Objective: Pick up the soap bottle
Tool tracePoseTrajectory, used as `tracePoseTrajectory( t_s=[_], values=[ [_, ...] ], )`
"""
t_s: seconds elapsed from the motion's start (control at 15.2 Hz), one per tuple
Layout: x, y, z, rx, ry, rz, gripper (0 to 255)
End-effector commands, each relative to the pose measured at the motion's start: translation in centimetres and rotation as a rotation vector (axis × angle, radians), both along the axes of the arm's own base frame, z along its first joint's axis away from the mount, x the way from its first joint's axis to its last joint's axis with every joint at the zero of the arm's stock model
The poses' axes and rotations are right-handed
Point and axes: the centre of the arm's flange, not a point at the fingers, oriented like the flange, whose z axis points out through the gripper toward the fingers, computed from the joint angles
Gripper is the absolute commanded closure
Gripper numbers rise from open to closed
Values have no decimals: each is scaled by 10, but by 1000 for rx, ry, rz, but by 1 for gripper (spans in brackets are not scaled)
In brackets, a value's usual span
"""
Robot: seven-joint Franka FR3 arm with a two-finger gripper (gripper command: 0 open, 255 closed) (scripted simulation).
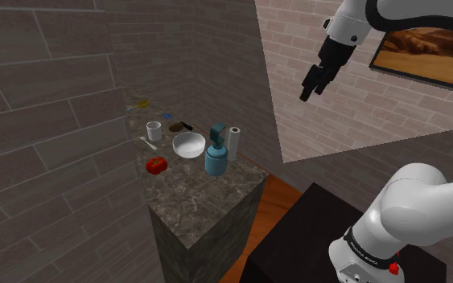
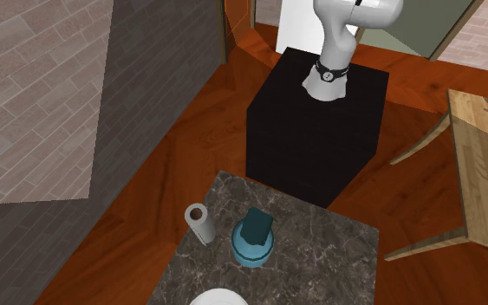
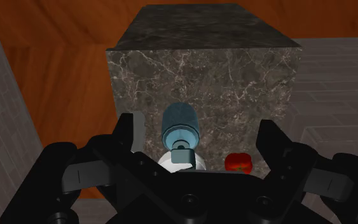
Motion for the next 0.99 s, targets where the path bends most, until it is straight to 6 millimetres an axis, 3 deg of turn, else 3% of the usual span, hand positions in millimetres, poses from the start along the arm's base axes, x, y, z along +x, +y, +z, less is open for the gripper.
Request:
tracePoseTrajectory(
  t_s=[0.0, 0.92],
  values=[
    [0, 0, 0, 0, 0, 0, 0],
    [155, 16, -108, -21, 42, -21, 0]
  ],
)
